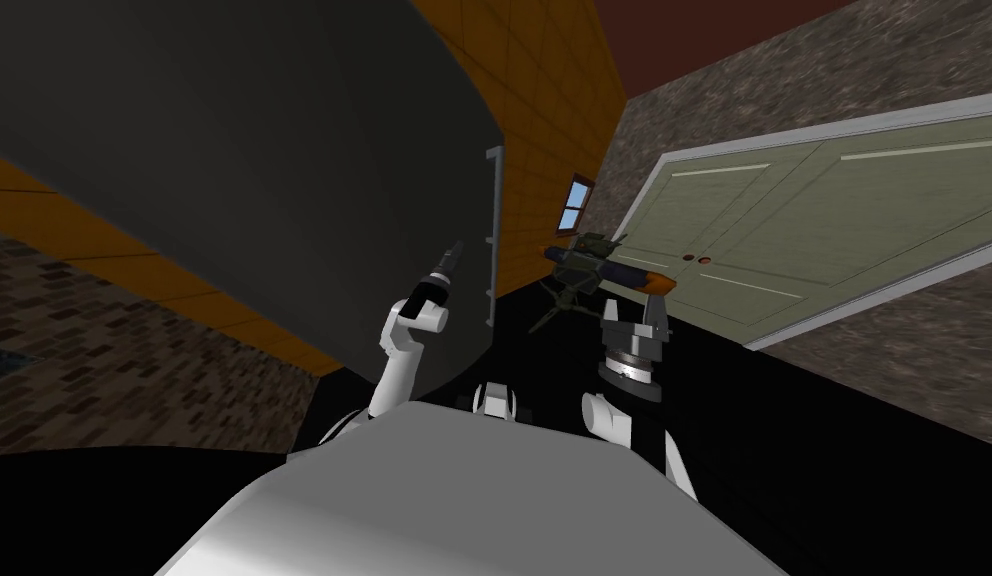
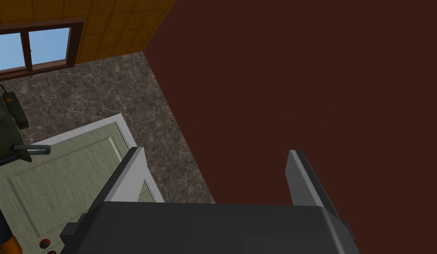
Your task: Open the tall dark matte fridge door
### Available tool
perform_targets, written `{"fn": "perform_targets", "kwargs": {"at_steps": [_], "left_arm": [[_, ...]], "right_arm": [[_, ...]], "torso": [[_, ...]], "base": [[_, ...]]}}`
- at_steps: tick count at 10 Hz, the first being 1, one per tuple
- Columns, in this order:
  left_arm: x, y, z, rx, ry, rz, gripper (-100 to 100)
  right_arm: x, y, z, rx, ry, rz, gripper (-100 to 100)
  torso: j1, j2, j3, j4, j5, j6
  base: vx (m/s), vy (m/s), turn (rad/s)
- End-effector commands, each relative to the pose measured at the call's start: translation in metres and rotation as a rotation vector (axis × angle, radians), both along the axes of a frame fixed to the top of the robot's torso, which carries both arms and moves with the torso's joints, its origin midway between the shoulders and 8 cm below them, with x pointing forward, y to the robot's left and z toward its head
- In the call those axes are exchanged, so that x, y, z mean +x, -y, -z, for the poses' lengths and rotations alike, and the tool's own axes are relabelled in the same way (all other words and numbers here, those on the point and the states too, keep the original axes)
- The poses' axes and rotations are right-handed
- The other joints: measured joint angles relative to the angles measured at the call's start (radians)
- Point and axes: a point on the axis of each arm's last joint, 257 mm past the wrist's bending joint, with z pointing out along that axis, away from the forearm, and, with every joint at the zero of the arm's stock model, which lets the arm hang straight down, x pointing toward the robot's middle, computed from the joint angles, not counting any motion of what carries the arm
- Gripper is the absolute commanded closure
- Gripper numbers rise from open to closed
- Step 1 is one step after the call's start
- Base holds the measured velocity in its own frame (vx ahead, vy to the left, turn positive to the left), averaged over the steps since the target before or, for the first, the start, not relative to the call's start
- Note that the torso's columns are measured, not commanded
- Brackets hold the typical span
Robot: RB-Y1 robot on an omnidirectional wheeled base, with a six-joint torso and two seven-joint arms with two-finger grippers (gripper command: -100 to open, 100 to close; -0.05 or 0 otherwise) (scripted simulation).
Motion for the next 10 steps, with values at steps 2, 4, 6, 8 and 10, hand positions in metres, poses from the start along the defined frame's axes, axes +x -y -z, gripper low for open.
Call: {"fn": "perform_targets", "kwargs": {"at_steps": [2, 4, 6, 8, 10], "left_arm": [[0.015, 0.002, -0.001, 0.025, -0.053, -0.022, -100], [0.021, 0.003, 0.0, 0.036, -0.084, -0.033, -100], [0.028, 0.003, 0.002, 0.047, -0.116, -0.043, -100], [0.033, 0.004, 0.002, 0.058, -0.143, -0.051, -100], [0.038, 0.005, 0.003, 0.068, -0.172, -0.059, -100]], "right_arm": [[0.0, 0.0, 0.0, 0.0, 0.0, 0.0, 0], [0.0, 0.0, 0.0, 0.0, 0.0, 0.0, 0], [0.0, 0.0, 0.0, 0.0, 0.0, 0.0, 0], [0.0, 0.0, 0.0, 0.0, 0.0, 0.0, 0], [0.0, 0.0, 0.0, 0.0, 0.0, 0.0, 0]], "torso": [[0.0, 0.001, 0.0, 0.0, 0.0, 0.0], [0.0, 0.0, 0.0, 0.0, 0.0, 0.0], [0.0, 0.0, 0.0, 0.0, 0.0, 0.0], [0.0, 0.0, 0.0, 0.0, 0.0, 0.0], [0.0, 0.0, 0.0, 0.0, 0.0, 0.0]], "base": [[0.042, -0.037, -0.038], [0.035, -0.028, -0.037], [0.04, -0.031, -0.032], [0.044, -0.031, -0.032], [0.04, -0.027, -0.038]]}}
